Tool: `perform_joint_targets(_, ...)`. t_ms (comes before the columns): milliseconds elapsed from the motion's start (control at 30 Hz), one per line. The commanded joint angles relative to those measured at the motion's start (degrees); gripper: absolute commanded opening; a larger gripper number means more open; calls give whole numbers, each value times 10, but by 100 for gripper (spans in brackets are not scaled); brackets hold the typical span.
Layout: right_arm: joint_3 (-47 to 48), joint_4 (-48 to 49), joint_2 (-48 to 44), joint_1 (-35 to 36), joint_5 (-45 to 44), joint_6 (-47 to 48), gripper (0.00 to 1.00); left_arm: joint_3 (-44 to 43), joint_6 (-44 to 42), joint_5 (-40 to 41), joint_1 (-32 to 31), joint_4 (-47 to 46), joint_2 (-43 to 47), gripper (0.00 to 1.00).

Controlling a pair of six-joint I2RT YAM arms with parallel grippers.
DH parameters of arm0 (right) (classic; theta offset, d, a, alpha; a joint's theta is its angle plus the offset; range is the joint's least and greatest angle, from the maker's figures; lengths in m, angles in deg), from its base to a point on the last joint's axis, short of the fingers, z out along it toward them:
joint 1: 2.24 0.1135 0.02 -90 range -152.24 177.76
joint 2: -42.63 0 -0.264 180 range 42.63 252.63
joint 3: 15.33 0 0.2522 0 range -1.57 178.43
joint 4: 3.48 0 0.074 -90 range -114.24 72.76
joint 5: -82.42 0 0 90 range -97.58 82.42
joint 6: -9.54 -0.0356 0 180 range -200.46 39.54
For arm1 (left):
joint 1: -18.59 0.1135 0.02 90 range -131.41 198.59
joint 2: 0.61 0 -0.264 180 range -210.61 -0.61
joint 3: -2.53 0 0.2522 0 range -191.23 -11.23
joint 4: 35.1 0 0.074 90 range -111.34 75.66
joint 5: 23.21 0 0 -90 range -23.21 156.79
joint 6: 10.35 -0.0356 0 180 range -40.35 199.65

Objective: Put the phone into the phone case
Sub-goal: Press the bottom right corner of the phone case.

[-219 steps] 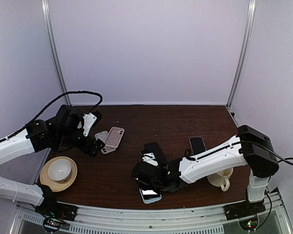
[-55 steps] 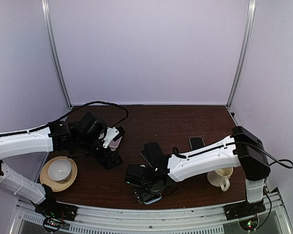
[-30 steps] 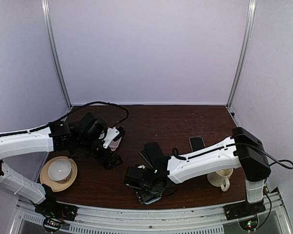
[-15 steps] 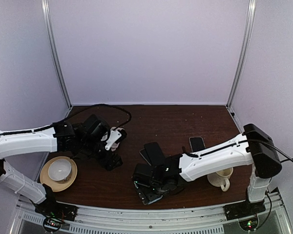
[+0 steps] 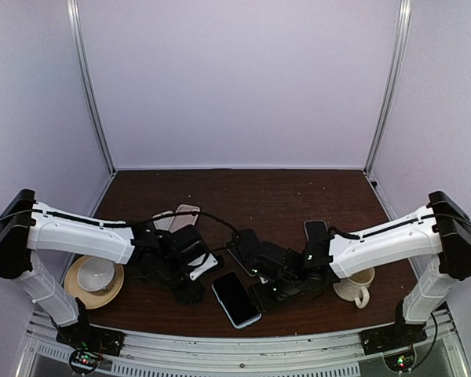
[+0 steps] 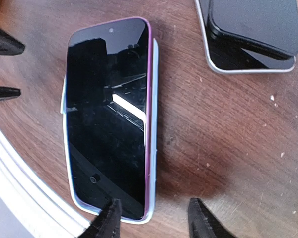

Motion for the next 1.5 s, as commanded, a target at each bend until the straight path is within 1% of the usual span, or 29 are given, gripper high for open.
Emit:
perform_joint_targets(0,-3,41,10,-2,20,-4,42,-2,7,-19,0,-39,-31,44)
perform_joint_targets(133,-4,26,31,-2,19,-7,29,-4,7,-24,-1,-47,-51,44)
perform_joint_targets(233,-2,13,50,0,22,-7,15,-4,6,-24,0,-49,-55,44)
perform_joint_targets(267,-4,16,56,2,24,-8,12,-3,6,-23,0,-49,-55,44)
perform_joint_targets(333,-6,17,70,3,27,-11,9,-3,6,-22,0,-51,-57,44)
perform_joint_targets(400,-10,18,85,6,29,-16,3,-3,5,-22,0,-52,-56,44)
perform_joint_targets(467,-4,4,101,12,23,-20,1,-2,4,-21,0,-54,-55,44)
perform_joint_targets(600,35,-81,144,33,-10,-25,1,1,4,-15,-1,-60,-54,44)
perform_joint_targets(767,42,-119,160,42,-26,-29,1,0,4,-9,0,-64,-54,45)
perform_joint_targets(900,98,-150,143,41,-51,3,8,1,3,3,1,-64,-41,45)
perform_joint_targets(1000,134,-132,127,42,-47,18,13,5,3,28,8,-63,-34,45)
perform_joint_targets(1233,150,-104,103,34,-48,28,20,16,8,38,16,-65,-23,45)
perform_joint_targets(1333,152,-101,94,34,-43,29,27,18,7,47,16,-62,-16,45)
perform_joint_targets(1367,152,-103,92,34,-45,30,32,19,7,50,16,-61,-14,45)
perform_joint_targets(1400,152,-105,91,34,-46,30,40,19,6,53,16,-61,-11,45)
perform_joint_targets(1433,151,-103,92,34,-46,30,52,19,6,56,17,-60,-8,45)
perform_joint_targets(1467,149,-99,94,34,-44,30,65,19,5,59,16,-59,-6,46)
